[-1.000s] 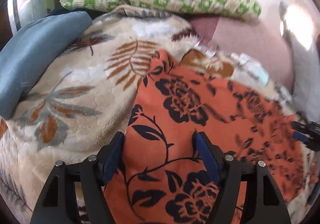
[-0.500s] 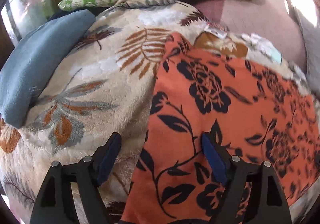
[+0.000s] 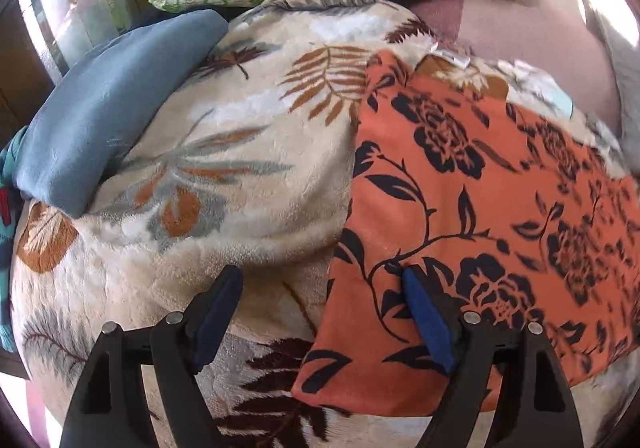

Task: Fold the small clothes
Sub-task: 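Press and smooth the folded dress with both grippers open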

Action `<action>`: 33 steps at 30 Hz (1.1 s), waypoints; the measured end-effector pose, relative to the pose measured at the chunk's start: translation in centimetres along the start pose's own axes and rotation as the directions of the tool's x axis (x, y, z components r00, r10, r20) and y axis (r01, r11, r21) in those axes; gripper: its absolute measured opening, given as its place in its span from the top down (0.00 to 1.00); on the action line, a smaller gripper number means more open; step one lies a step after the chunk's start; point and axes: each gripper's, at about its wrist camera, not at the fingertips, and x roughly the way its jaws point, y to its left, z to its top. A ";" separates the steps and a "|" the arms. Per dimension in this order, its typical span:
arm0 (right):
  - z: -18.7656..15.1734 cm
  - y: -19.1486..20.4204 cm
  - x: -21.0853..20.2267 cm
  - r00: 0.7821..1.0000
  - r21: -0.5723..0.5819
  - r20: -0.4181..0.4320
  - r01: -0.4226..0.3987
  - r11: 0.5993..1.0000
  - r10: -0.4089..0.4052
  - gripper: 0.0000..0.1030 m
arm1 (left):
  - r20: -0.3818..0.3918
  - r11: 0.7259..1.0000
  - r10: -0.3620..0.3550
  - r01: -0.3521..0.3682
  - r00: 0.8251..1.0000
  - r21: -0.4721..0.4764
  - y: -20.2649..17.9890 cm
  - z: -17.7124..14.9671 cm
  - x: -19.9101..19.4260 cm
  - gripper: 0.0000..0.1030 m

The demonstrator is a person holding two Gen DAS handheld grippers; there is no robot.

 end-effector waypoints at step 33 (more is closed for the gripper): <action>0.7 5.9 2.8 0.996 -0.079 0.050 -0.070 0.994 0.075 0.66 | 0.132 0.967 0.044 -0.075 0.990 0.243 -9.6 -1.8 0.2 0.10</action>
